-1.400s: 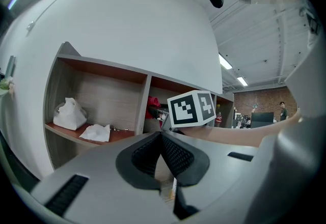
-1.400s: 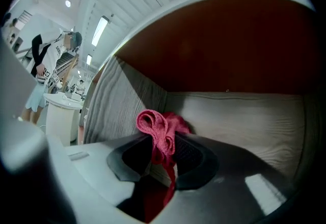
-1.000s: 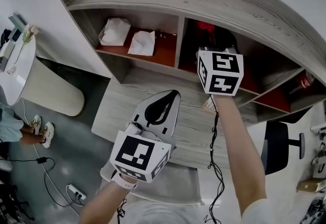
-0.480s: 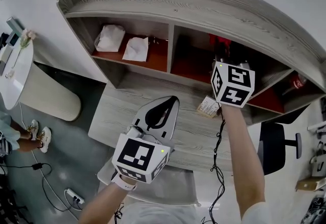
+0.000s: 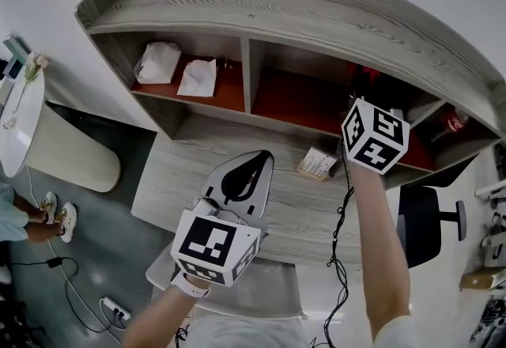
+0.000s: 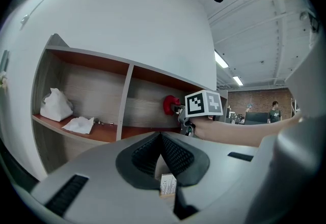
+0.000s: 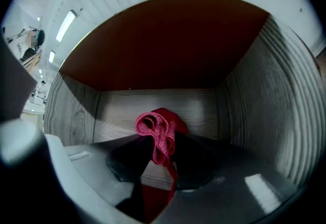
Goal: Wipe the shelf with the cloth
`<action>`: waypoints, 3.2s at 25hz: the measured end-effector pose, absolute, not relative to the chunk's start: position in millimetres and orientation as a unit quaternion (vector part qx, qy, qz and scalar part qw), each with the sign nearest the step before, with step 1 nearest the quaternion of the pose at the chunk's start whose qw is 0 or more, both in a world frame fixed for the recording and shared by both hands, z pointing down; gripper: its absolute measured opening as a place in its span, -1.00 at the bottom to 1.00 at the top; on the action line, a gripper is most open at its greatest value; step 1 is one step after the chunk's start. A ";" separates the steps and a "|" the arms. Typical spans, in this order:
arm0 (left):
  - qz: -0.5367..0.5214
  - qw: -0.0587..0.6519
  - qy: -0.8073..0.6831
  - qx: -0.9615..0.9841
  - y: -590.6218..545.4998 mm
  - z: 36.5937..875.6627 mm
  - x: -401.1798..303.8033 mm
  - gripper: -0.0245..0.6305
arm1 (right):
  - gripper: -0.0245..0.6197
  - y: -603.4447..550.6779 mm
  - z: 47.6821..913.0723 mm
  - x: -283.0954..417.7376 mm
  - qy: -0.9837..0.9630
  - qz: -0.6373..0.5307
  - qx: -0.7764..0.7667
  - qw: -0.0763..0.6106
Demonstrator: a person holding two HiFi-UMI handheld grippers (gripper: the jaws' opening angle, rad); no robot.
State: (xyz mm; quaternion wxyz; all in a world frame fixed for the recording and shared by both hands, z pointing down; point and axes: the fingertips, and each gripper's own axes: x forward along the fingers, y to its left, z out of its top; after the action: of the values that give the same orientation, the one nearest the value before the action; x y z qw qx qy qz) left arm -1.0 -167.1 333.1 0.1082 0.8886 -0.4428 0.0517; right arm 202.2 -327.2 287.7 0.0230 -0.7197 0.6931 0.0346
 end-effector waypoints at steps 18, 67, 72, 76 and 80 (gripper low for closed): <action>0.050 0.114 -0.433 0.893 -166.5 333.4 11.0 -0.91 | -0.55 -317.1 311.1 244.4 0.607 -0.043 -0.792 0.041; 0.067 0.124 -0.445 0.884 -166.3 344.3 -13.3 -0.91 | -0.55 -346.5 367.8 133.1 0.737 -0.107 -0.638 -0.197; 0.068 0.127 -0.448 0.882 -169.2 346.6 -16.7 -0.91 | -0.55 -352.7 367.1 102.9 0.770 -0.090 -0.596 -0.210; 0.068 0.129 -0.453 0.879 -171.9 346.4 -24.2 -0.91 | -0.55 -357.9 365.6 76.0 0.798 -0.079 -0.557 -0.214; 0.072 0.127 -0.460 0.876 -174.2 346.8 -34.1 -0.91 | -0.55 -363.0 365.4 53.4 0.816 -0.048 -0.528 -0.229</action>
State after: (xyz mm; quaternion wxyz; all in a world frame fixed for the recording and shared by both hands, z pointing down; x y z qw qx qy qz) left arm -34.1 -174.2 346.8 0.1270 0.8759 -0.4600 0.0720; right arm 53.4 -363.0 365.4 -0.2295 -0.5283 0.8161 -0.0481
